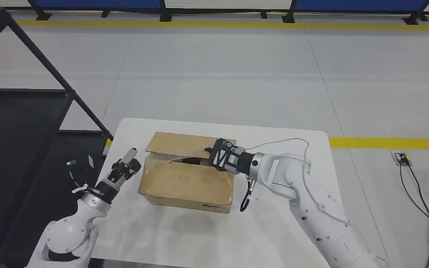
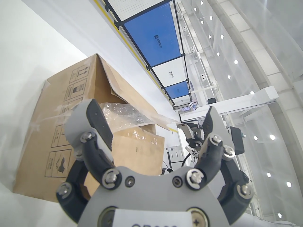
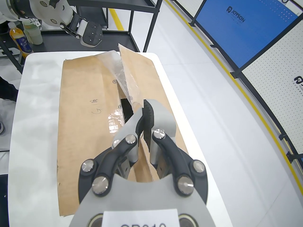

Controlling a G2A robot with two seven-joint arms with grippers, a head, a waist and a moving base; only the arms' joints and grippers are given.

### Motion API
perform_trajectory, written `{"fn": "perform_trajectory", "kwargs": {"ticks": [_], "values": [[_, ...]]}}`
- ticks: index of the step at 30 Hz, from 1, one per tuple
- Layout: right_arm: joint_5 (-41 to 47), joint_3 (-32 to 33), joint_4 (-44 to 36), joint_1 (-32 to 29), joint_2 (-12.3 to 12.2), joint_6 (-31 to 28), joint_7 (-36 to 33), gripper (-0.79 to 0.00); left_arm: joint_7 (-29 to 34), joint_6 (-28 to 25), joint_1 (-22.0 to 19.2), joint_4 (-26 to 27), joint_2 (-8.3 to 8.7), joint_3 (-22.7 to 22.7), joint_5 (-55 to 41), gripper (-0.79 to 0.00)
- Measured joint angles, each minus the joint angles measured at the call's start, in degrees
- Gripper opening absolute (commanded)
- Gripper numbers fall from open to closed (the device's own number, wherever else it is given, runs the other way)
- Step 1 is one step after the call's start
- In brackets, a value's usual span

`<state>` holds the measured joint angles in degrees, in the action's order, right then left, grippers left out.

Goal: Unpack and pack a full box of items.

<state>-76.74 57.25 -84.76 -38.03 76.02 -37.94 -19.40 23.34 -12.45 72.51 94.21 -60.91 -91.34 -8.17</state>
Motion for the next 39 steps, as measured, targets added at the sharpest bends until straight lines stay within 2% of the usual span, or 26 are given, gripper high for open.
{"fn": "perform_trajectory", "kwargs": {"ticks": [5, 9, 13, 20, 27, 33, 39], "values": [[0.30, -0.35, -0.65, 0.10, 0.11, 0.68, -0.71, -0.785, 3.05, 1.12, -2.41, -1.59, 0.08, -0.07, -1.57, 0.000], [0.52, -0.64, -0.80, 0.25, 0.20, 1.08, -1.15, -0.785, 10.87, 2.49, -6.82, -5.04, 0.42, -0.60, -6.00, 0.000], [0.56, -1.04, -1.05, 0.20, 0.28, 1.41, -1.40, -0.785, 16.04, 3.16, -11.68, -9.57, 0.56, -0.07, -8.67, 0.000], [0.49, -1.47, -2.03, -0.28, 0.33, 1.89, -2.35, -0.785, 20.95, 1.35, -20.38, -19.53, 0.10, 4.50, -9.89, 0.000], [-0.07, -1.56, -3.73, -1.44, 0.25, 2.65, -3.37, -0.785, 21.24, -1.38, -27.29, -30.00, -0.82, 9.51, -8.99, 0.000], [-0.67, -1.17, -4.91, -2.39, 0.06, 2.75, -3.32, -0.785, 22.09, -3.51, -28.89, -33.64, -1.11, 11.61, -7.51, 0.000], [-1.06, -0.82, -5.23, -2.86, -0.04, 2.96, -2.88, -0.785, 22.90, -4.52, -27.98, -33.81, -0.91, 11.43, -7.45, 0.000]]}}
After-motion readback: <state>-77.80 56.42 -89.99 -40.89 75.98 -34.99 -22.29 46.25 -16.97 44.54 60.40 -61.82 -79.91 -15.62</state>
